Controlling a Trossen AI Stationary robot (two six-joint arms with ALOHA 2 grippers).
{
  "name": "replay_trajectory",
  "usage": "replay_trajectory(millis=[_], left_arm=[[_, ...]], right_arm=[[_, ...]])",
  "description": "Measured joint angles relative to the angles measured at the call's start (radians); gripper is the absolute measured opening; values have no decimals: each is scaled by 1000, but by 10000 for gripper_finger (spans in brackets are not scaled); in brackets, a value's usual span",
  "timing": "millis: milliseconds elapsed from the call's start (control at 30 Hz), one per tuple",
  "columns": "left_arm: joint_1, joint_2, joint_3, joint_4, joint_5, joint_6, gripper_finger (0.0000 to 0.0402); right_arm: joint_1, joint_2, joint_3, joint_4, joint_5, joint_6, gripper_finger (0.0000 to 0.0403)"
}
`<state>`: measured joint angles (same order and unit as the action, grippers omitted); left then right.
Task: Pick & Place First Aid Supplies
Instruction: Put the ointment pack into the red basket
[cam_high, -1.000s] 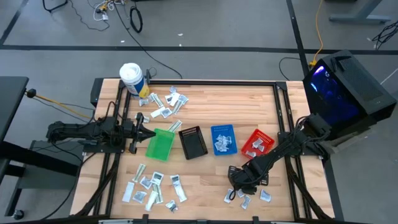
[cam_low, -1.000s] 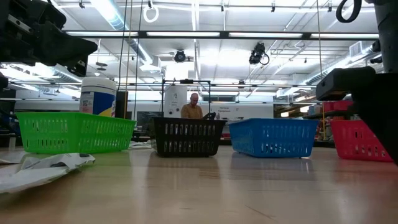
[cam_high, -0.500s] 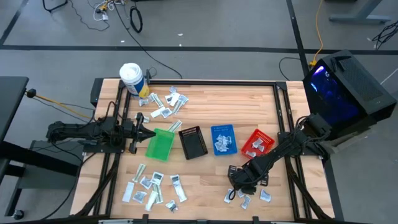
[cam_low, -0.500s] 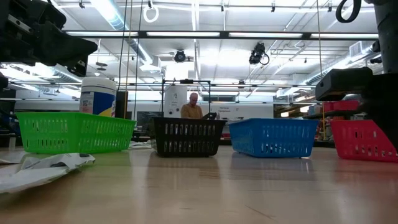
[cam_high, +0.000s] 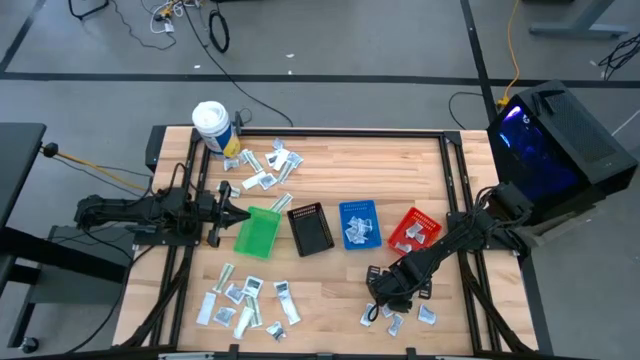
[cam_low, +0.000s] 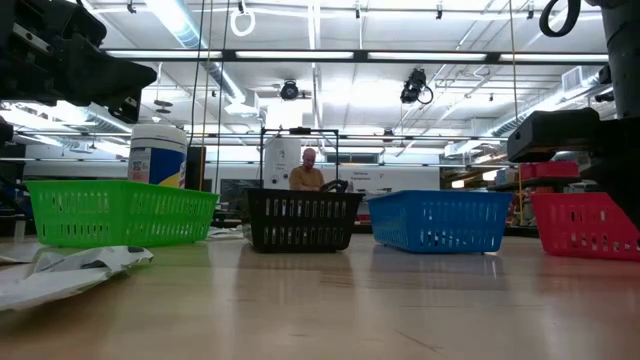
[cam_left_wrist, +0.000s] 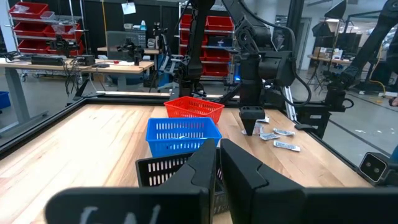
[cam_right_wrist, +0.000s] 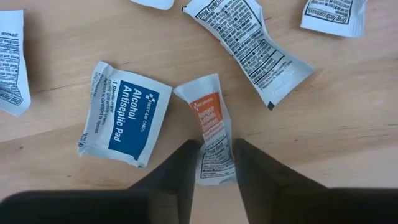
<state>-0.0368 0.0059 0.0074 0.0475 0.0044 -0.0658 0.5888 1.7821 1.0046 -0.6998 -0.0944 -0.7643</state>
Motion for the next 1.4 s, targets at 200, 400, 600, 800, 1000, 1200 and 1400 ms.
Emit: replay_trajectory(millis=[200, 400, 600, 800, 1000, 1200, 1400], left_arm=[[0, 0, 0, 0, 0, 0, 32], [0, 0, 0, 0, 0, 0, 32], [0, 0, 0, 0, 0, 0, 32], [0, 0, 0, 0, 0, 0, 32], [0, 0, 0, 0, 0, 0, 32], [0, 0, 0, 0, 0, 0, 32], [0, 0, 0, 0, 0, 0, 32]], right_arm=[[0, 0, 0, 0, 0, 0, 99], [0, -4, -2, 0, 0, 0, 98], [0, -34, -5, -1, 0, -3, 97], [0, -66, -4, -3, 35, -3, 97], [-4, -127, -3, -4, 60, 0, 97], [-27, -220, -3, -5, 60, 81, 97], [-66, -317, -2, -25, 61, 140, 97]])
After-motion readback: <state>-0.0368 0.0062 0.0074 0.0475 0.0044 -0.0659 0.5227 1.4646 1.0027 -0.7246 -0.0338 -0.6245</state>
